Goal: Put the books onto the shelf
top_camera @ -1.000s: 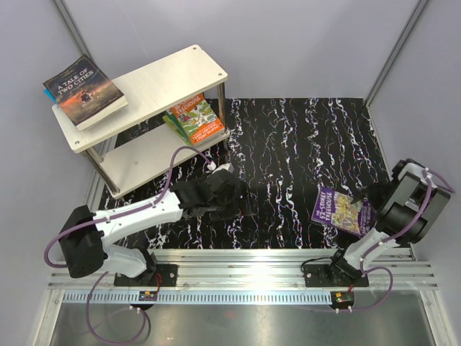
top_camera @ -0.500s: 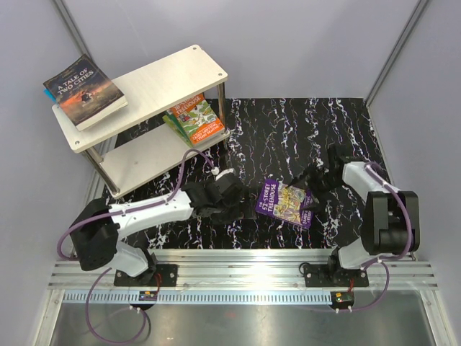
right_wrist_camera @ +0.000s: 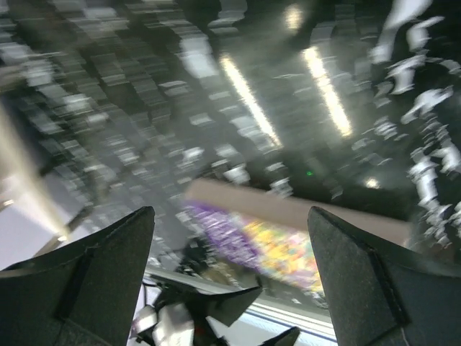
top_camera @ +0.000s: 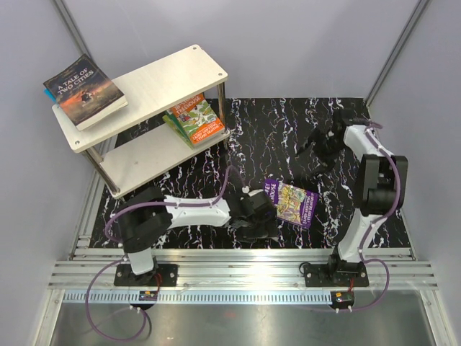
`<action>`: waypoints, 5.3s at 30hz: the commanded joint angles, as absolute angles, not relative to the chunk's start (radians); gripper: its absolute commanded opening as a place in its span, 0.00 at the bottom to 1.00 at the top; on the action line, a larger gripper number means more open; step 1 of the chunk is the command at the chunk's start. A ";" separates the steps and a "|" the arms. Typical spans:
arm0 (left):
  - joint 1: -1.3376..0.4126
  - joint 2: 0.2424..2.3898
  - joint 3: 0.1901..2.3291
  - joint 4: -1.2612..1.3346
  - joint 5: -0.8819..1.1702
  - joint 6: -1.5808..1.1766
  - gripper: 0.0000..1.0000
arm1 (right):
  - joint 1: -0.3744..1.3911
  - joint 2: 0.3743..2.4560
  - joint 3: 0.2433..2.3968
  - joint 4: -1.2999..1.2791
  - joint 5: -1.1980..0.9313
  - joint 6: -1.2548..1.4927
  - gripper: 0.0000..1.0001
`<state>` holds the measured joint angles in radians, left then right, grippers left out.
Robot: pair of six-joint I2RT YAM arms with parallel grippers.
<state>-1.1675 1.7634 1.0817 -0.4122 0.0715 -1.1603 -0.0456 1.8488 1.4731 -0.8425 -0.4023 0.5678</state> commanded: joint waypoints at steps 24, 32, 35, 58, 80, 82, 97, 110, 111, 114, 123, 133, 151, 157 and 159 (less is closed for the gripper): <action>-0.996 1.807 1.011 -0.362 0.064 -1.127 0.99 | -0.008 1.554 0.673 -0.585 -0.684 0.630 0.91; -1.002 1.819 0.985 -0.241 0.146 -1.152 0.99 | 0.156 1.594 0.589 -0.361 -0.722 0.770 0.84; -1.002 1.804 0.944 -0.146 0.185 -1.182 0.99 | 0.207 1.572 0.581 -0.315 -0.735 0.818 0.74; -0.942 1.275 0.764 -0.138 0.081 -1.224 0.99 | 0.222 1.243 0.835 -0.499 -0.885 0.987 0.00; -0.936 1.149 1.005 -0.241 0.005 -1.279 0.00 | 0.222 1.032 0.762 -0.023 -1.002 1.568 0.20; -0.934 1.147 1.023 -0.245 0.005 -1.257 0.00 | 0.222 1.042 0.782 -0.038 -1.014 1.553 0.91; -0.664 1.175 1.849 -0.656 -0.164 -0.803 0.00 | 0.222 0.977 0.943 -0.334 -0.946 1.365 1.00; 0.079 1.189 1.921 -0.513 0.257 -0.968 0.00 | 0.221 0.963 0.899 -0.344 -0.969 1.344 1.00; 0.113 1.187 1.892 -0.494 0.284 -0.986 0.00 | 0.222 0.963 0.899 -0.342 -0.971 1.341 1.00; 0.233 1.181 1.844 -0.424 0.392 -1.070 0.00 | 0.222 0.968 0.893 -0.339 -0.974 1.338 1.00; 0.408 1.141 1.632 -0.259 0.511 -1.227 0.00 | 0.229 0.988 0.873 -0.318 -0.985 1.344 1.00; 0.511 1.129 1.640 -0.325 0.545 -1.218 0.00 | 0.250 1.023 0.882 -0.282 -0.977 1.351 1.00; 0.578 1.129 1.572 -0.481 0.574 -1.140 0.12 | 0.253 1.037 0.874 -0.282 -0.969 1.350 1.00; 0.584 1.140 1.597 -0.558 0.557 -1.124 0.47 | 0.253 1.035 0.873 -0.287 -0.969 1.350 1.00; 0.589 1.144 1.606 -0.564 0.561 -1.131 0.64 | 0.253 1.034 0.873 -0.288 -0.969 1.350 1.00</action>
